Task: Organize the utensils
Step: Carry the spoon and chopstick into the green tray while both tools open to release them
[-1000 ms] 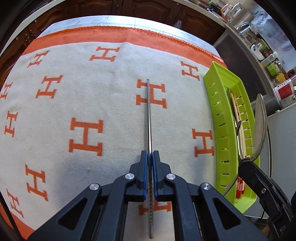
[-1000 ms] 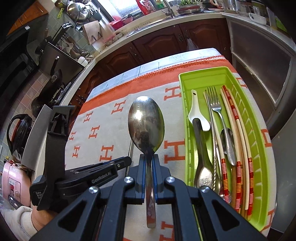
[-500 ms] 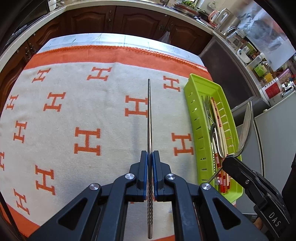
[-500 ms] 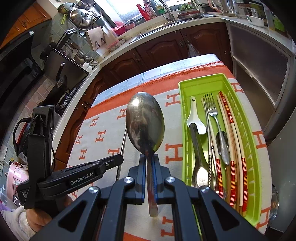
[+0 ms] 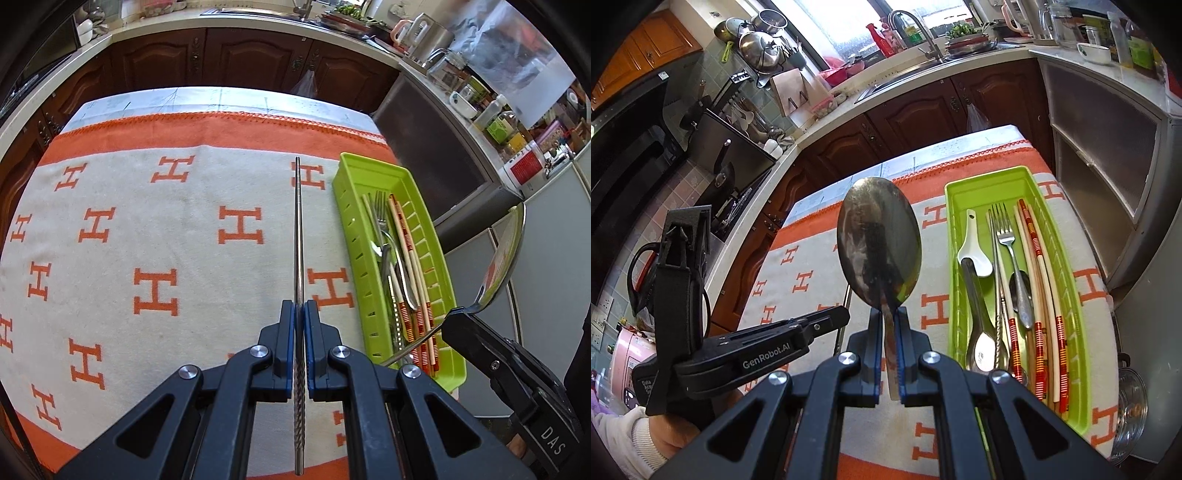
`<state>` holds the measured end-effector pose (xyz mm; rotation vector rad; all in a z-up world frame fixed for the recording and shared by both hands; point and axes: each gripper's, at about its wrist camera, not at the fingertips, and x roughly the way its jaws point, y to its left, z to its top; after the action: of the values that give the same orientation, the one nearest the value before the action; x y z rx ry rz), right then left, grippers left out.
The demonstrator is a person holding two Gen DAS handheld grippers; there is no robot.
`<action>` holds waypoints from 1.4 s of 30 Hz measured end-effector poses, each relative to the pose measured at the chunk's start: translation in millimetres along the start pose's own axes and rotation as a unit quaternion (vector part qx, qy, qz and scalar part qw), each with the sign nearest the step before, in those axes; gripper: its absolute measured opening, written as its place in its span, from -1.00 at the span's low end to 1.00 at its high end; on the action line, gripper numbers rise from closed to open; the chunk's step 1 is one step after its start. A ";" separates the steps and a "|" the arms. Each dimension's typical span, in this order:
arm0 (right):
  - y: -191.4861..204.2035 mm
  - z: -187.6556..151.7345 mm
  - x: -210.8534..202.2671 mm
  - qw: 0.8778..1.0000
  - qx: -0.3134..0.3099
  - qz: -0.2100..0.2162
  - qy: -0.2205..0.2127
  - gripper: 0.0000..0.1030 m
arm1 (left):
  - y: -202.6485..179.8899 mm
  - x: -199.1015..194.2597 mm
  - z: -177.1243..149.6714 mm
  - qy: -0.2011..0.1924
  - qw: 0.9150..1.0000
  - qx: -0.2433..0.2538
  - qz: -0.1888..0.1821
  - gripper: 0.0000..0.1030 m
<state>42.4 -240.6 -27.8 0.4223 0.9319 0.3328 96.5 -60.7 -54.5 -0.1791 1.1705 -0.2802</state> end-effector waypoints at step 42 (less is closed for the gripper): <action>-69.0 23.2 -27.6 0.993 0.014 -0.114 0.026 -0.89 | -105.1 69.5 16.1 0.016 0.997 0.047 -0.053 -0.94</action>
<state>52.8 -317.7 -29.8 0.3291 1.0258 0.1234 123.5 -182.2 -79.8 -0.1542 1.1785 -0.4317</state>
